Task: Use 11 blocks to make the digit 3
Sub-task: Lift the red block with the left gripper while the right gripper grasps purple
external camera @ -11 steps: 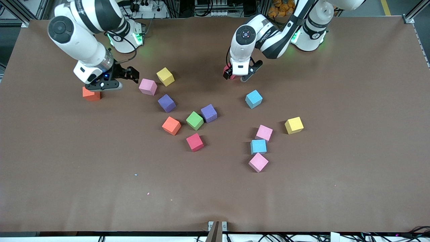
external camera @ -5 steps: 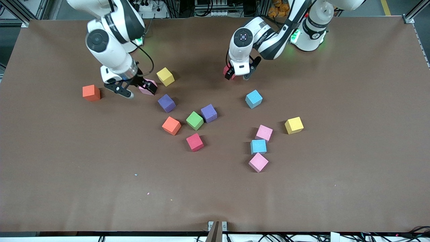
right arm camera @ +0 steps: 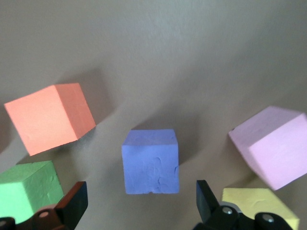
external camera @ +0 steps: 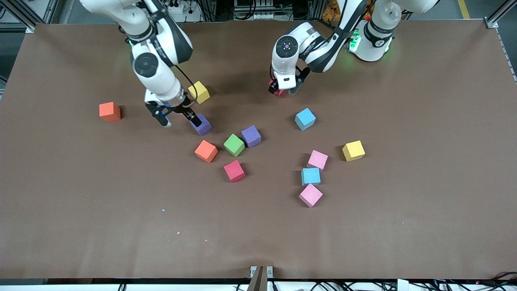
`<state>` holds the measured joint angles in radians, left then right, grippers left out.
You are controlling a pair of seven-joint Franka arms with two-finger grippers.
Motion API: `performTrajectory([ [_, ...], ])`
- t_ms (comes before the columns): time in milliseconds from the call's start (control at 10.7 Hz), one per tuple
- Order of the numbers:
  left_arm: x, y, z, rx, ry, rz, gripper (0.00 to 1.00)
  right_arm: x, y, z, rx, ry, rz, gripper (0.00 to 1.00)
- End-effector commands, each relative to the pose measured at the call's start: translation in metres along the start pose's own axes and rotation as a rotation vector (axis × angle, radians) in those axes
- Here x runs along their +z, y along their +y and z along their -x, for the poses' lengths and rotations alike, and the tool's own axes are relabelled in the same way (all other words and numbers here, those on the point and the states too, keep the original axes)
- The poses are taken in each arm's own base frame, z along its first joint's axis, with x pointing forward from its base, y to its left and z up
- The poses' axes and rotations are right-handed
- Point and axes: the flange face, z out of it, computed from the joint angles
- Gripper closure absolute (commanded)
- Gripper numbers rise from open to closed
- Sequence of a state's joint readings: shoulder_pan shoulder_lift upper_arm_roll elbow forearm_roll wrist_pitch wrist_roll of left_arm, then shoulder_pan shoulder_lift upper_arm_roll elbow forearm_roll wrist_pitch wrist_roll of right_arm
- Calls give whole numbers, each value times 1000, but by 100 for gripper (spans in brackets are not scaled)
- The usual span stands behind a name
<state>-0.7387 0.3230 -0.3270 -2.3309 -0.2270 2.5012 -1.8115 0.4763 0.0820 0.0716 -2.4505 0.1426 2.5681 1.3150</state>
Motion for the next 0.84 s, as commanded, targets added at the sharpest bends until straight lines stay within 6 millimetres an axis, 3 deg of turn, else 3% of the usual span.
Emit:
performTrajectory([
  [0,3,2,7,-2,-22,15,42,28,-7,16,27,-2,-3,0],
  [94,5,2,10,25,-15,16,84,39,-8,18,25,1,-8,0],
  [187,5,-4,25,174,10,29,99,48,-6,17,17,5,6,0],
  [281,3,-3,27,329,46,42,100,51,-5,18,-5,14,16,0],
  [749,-35,30,47,661,82,130,100,67,1,13,-121,68,70,0],
])
